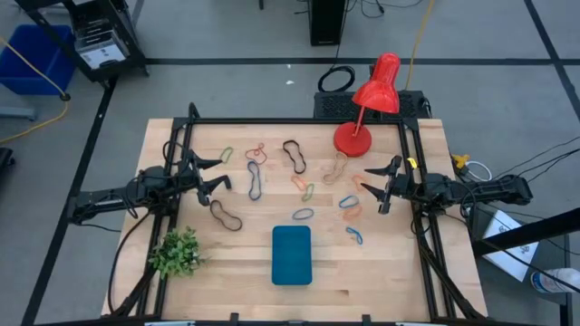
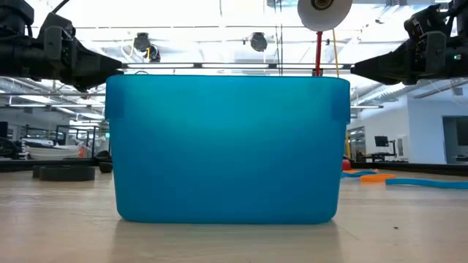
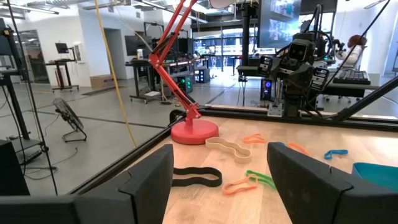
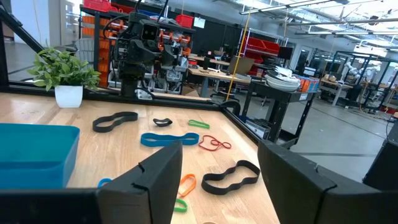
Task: Pick and place rubber bands into bin
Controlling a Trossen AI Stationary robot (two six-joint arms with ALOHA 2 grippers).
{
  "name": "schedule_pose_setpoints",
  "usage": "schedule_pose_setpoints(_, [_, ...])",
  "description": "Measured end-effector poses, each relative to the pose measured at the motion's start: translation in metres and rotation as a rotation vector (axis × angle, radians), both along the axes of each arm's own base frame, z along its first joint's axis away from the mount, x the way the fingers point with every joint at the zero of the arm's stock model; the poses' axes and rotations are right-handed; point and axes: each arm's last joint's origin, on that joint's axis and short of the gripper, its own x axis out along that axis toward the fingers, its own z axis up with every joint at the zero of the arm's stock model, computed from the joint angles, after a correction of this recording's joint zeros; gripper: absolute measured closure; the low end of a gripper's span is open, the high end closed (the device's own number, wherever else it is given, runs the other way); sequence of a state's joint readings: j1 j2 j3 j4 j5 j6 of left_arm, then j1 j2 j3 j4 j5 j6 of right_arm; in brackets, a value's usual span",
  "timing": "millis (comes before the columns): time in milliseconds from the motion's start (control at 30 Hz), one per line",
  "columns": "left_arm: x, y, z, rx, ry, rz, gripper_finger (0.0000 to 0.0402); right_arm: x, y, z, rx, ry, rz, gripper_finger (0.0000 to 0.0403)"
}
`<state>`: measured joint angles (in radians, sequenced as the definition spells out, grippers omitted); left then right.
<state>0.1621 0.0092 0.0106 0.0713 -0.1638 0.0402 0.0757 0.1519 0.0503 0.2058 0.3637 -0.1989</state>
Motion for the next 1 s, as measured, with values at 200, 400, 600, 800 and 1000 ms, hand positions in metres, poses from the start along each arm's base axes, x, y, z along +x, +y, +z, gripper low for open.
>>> schedule_pose_setpoints(200, [0.0000, 0.0000, 0.0000, 0.000, 0.000, 0.000, 0.0135, 0.0000, 0.0000, 0.0000, 0.000, 0.000, 0.000, 0.0198])
schedule_pose_setpoints(400, [0.0000, 0.0000, -0.0001, 0.000, 0.000, 0.000, 0.0135, 0.0000, 0.0000, 0.0000, 0.000, 0.000, 0.000, 0.0197])
schedule_pose_setpoints(600, [0.0000, 0.0000, 0.0000, 0.000, 0.000, 0.001, 0.0135, 0.0000, 0.0000, 0.0006, -0.028, 0.002, -0.002, 0.0196])
schedule_pose_setpoints(800, [0.0000, 0.0000, 0.0000, 0.000, 0.000, 0.001, 0.0135, 0.0001, 0.0000, -0.0008, 0.003, 0.007, 0.000, 0.0199])
schedule_pose_setpoints(1000, [0.0000, 0.0000, 0.0001, 0.000, 0.000, 0.000, 0.0135, 0.0001, 0.0000, -0.0009, 0.013, 0.005, 0.000, 0.0198])
